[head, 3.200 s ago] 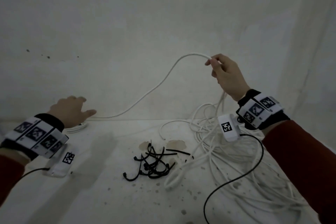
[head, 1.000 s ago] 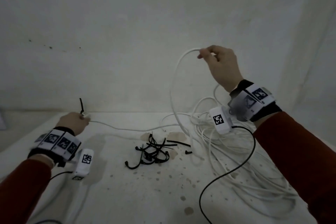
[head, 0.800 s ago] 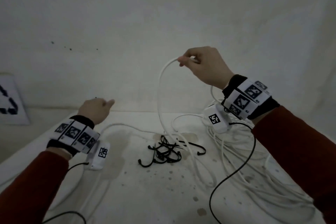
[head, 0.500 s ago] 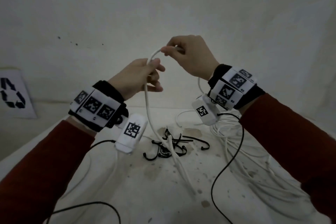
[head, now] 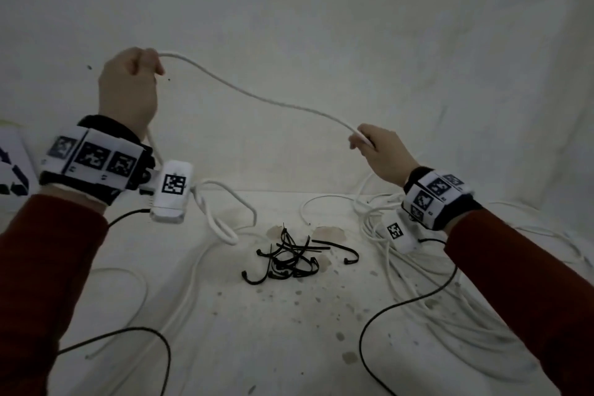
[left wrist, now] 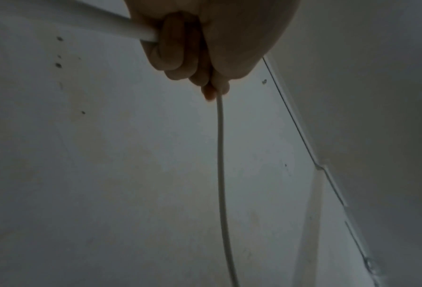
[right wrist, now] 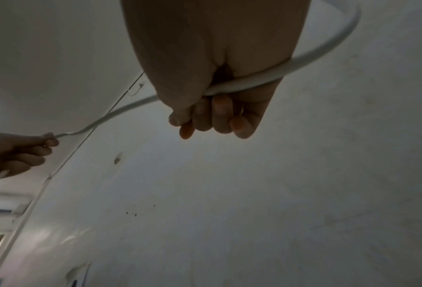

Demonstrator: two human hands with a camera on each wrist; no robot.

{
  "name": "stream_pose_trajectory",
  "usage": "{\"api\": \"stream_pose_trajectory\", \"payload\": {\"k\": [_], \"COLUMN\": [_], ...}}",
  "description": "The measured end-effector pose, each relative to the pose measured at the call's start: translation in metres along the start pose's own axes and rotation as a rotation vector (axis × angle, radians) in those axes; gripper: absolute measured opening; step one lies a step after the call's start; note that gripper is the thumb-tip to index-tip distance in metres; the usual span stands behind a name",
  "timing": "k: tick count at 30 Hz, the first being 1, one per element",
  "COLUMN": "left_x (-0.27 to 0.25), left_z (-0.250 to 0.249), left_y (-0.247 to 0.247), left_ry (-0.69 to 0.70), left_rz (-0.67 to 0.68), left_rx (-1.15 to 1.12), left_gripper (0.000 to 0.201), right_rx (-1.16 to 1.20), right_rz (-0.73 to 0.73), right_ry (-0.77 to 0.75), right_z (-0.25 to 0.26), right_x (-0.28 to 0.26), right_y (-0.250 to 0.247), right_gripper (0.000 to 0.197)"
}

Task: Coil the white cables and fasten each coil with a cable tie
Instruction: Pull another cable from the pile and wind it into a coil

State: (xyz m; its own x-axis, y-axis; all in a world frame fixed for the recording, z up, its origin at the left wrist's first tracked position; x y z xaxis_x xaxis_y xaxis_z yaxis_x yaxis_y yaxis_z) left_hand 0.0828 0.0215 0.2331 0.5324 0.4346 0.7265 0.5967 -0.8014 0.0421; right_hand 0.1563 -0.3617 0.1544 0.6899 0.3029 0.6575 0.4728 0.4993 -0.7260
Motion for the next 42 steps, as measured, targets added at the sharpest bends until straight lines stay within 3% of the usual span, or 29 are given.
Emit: {"api": "stream_pose_trajectory", "payload": {"k": [3,6,9,10,12,15,17,18,22,27,29,31,35,38,42], "left_x": [0.005,0.012,0.014,0.013,0.009,-0.003,-0.015,-0.023,-0.057,-0.094,-0.107,-0.116,-0.128,-0.132,-0.127], "left_z": [0.01,0.027,0.05,0.057,0.067,0.081,0.09,0.094,0.112,0.132,0.133,0.125,0.101,0.081,0.035], "left_y": [-0.008,-0.029,-0.044,-0.045,-0.046,-0.047,-0.046,-0.044,-0.024,-0.017,-0.015,-0.009,0.019,0.048,0.09], "left_ry": [0.014,-0.015,-0.094,-0.104,-0.086,-0.082,-0.093,-0.109,-0.255,-0.464,-0.482,-0.438,-0.385,-0.353,-0.142], "left_rz": [-0.014,-0.099,-0.067,-0.021,0.084,0.207,0.261,0.295,0.502,0.751,0.887,0.984,1.063,1.033,0.874], "left_rx": [0.162,0.293,0.363,0.413,0.511,0.609,0.644,0.65,0.672,0.732,0.782,0.749,0.605,0.462,0.238], "left_gripper": [0.034,0.037,0.04,0.038,0.035,0.026,0.022,0.021,0.017,0.017,0.017,0.036,0.095,0.128,0.118], "right_rx": [-0.112,-0.231,-0.188,-0.048,0.458,1.268,1.533,1.603,1.614,1.652,1.693,1.694,1.665,1.628,1.572], "right_rz": [0.06,-0.016,-0.062,-0.053,0.027,0.281,0.32,0.314,0.286,0.213,0.26,0.3,0.366,0.414,0.498], "right_ry": [0.0,0.024,0.12,0.175,0.283,0.359,0.297,0.265,0.238,0.27,0.239,0.186,0.088,0.044,-0.016], "right_z": [-0.013,-0.022,-0.027,-0.03,-0.029,-0.006,0.012,0.018,0.04,0.06,0.073,0.085,0.109,0.123,0.141], "right_x": [-0.011,-0.019,-0.024,-0.025,-0.025,-0.025,-0.021,-0.019,-0.013,-0.007,-0.006,-0.005,-0.003,-0.003,-0.008], "right_y": [0.004,-0.011,-0.027,-0.03,-0.031,-0.027,-0.033,-0.035,-0.031,-0.03,-0.033,-0.036,-0.033,-0.028,-0.02], "right_gripper": [0.029,0.05,0.06,0.06,0.052,0.027,0.012,0.014,0.032,0.029,0.025,0.023,0.025,0.024,0.019]}}
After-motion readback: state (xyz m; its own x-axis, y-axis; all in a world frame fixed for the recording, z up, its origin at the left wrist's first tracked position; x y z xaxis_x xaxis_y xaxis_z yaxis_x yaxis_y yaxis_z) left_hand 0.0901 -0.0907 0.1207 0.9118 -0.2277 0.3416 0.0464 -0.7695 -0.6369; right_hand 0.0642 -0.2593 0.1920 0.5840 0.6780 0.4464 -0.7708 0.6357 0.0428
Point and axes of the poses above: each hand's wrist, its own x-axis towards the middle knuckle, its own y-axis out of the palm, z = x × y, the point moved 7 cm from there along x, towards the middle knuckle, and after that the axes turned 12 degrees about -x, right-handed, at the moved point
